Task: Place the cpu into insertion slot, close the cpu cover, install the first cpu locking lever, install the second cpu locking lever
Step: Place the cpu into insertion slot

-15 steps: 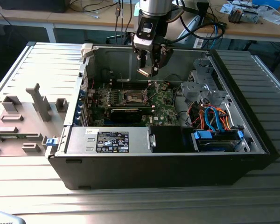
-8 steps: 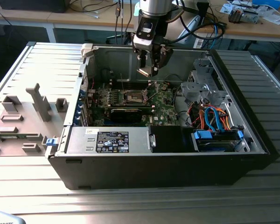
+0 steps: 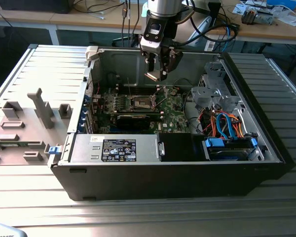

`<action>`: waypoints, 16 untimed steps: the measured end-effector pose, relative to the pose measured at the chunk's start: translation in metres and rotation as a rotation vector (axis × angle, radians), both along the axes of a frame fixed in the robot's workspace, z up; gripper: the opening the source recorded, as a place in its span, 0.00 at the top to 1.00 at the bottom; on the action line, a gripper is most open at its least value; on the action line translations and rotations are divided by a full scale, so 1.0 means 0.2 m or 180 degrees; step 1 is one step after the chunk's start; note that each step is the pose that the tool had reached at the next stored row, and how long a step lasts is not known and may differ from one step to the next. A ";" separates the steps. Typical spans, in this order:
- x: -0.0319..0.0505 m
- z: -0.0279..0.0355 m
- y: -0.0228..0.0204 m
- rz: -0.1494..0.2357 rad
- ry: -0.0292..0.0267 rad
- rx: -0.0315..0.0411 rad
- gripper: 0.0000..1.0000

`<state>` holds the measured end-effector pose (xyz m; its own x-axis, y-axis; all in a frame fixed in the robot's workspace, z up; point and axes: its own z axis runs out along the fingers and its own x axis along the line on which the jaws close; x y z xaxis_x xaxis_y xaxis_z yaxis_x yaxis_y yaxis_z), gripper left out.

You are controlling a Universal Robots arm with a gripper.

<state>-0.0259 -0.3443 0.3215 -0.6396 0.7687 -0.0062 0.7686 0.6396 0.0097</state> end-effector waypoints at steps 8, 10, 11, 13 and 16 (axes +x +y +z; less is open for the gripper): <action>0.000 0.000 0.000 -0.0028 0.0000 0.0000 0.46; 0.000 0.000 0.000 -0.0035 0.0000 0.0000 0.46; 0.000 0.000 0.000 -0.0038 0.0000 0.0000 0.46; 0.000 0.000 0.000 -0.0046 0.0000 0.0000 0.46; 0.000 0.000 0.000 -0.0054 0.0000 0.0000 0.46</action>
